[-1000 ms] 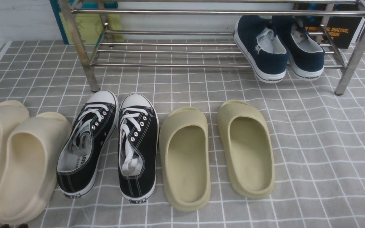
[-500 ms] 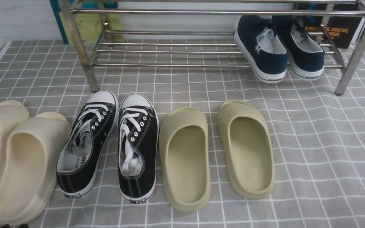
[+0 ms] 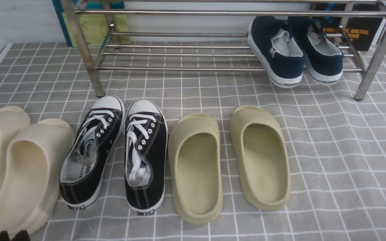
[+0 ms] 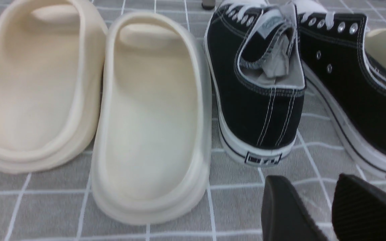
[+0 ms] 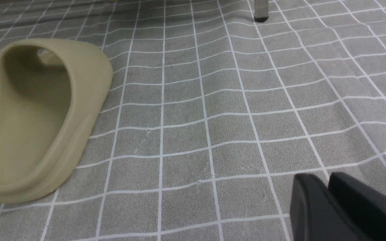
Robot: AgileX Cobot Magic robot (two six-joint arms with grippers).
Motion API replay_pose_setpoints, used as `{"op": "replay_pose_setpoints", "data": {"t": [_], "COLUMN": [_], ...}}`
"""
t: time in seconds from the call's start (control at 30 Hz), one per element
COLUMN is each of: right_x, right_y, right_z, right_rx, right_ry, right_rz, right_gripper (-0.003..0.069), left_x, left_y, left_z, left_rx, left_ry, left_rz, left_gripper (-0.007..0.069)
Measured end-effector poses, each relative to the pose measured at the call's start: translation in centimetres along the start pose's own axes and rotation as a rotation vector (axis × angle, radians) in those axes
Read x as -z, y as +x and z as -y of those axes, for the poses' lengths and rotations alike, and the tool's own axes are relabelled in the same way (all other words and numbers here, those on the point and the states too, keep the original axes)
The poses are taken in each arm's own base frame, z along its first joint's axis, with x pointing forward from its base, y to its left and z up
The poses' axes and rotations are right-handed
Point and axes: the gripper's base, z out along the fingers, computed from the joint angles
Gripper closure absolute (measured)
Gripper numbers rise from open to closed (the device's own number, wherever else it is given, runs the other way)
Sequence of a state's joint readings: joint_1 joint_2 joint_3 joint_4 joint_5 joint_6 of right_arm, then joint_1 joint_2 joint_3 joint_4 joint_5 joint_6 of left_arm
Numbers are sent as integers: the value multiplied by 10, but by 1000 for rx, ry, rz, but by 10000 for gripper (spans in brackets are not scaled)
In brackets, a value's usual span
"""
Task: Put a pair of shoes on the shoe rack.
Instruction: Use the left arm to grab the shoe closest to it
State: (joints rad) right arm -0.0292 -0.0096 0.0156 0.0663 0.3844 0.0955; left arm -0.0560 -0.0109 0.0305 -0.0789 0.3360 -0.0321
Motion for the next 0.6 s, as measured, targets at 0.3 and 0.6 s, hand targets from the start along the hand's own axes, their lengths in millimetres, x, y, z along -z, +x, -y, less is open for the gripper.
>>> {"op": "replay_pose_setpoints", "data": {"t": [0.3,0.6], "right_x": [0,0], "right_y": [0,0], "right_z": [0,0], "right_rx": [0,0], "right_ry": [0,0], "right_rz": [0,0], "right_gripper": [535,526], "left_x": [6,34], "left_y": [-32,-71], "left_z": [1,0], "left_rx": [1,85], "left_ry": [12,44], "left_rz": [356,892], "left_gripper": [386,386]}}
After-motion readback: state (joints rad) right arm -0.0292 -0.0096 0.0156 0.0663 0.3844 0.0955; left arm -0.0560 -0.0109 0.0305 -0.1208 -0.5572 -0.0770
